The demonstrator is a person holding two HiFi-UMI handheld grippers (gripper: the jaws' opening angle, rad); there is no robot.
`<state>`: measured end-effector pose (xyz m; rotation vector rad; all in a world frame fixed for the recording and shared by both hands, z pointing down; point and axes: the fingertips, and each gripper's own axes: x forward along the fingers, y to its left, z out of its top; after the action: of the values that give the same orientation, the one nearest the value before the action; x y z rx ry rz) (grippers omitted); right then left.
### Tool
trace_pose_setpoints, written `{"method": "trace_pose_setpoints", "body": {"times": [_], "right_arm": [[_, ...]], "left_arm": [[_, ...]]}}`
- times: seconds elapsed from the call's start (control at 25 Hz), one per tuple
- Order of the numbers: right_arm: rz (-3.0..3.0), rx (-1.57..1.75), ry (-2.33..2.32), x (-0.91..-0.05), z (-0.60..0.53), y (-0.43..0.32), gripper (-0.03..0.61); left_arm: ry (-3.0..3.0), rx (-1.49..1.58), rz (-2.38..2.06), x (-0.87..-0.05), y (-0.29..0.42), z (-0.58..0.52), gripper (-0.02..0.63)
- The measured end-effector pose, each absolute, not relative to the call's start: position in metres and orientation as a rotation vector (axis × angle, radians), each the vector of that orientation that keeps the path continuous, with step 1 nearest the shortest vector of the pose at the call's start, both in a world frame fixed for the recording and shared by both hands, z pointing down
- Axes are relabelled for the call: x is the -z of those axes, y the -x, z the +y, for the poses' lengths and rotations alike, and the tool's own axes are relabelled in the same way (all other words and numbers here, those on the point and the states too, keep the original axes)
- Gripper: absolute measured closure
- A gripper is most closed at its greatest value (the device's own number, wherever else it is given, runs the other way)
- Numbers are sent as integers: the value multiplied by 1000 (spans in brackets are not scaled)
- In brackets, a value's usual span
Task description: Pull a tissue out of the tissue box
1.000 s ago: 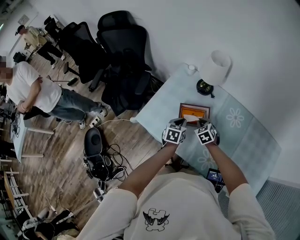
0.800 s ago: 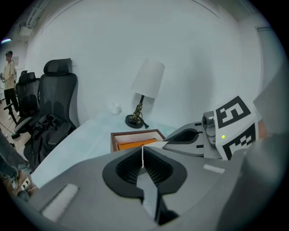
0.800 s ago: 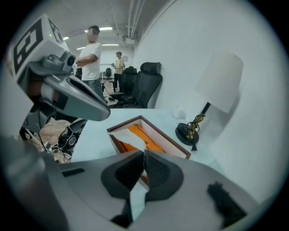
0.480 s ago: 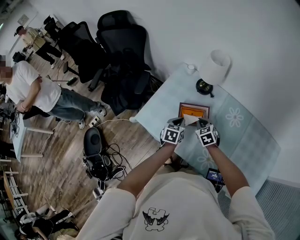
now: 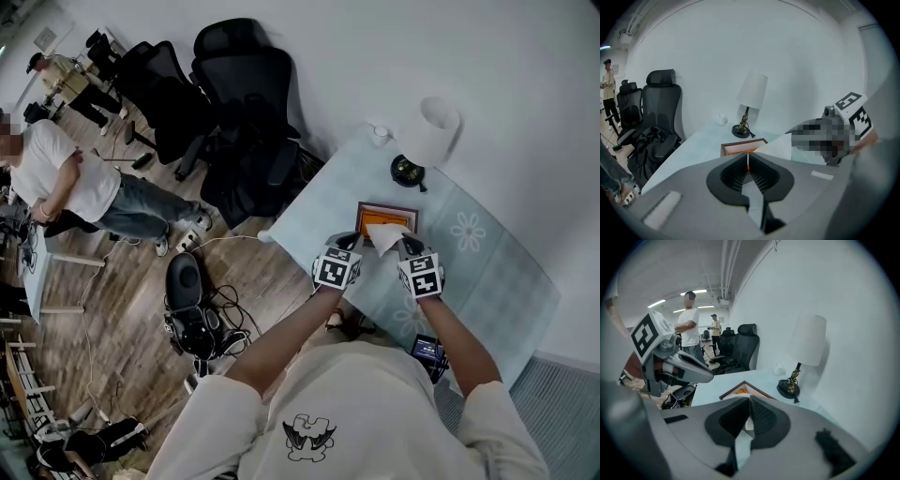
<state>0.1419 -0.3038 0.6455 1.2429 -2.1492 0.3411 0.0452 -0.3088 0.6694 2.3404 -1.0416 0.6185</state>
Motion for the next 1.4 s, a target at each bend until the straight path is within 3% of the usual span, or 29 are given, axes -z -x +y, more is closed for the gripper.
{"method": "trace_pose_setpoints", "body": {"times": [1.0, 1.4], "right_arm": [[-2416, -494, -1556, -515, -227, -144, 565], [-2453, -637, -1606, -515, -191, -140, 565]], "left_arm": [[-2504, -354, -1071, -553, -29, -247, 601], [-2535, -288, -1112, -531, -30, -222, 603]]}}
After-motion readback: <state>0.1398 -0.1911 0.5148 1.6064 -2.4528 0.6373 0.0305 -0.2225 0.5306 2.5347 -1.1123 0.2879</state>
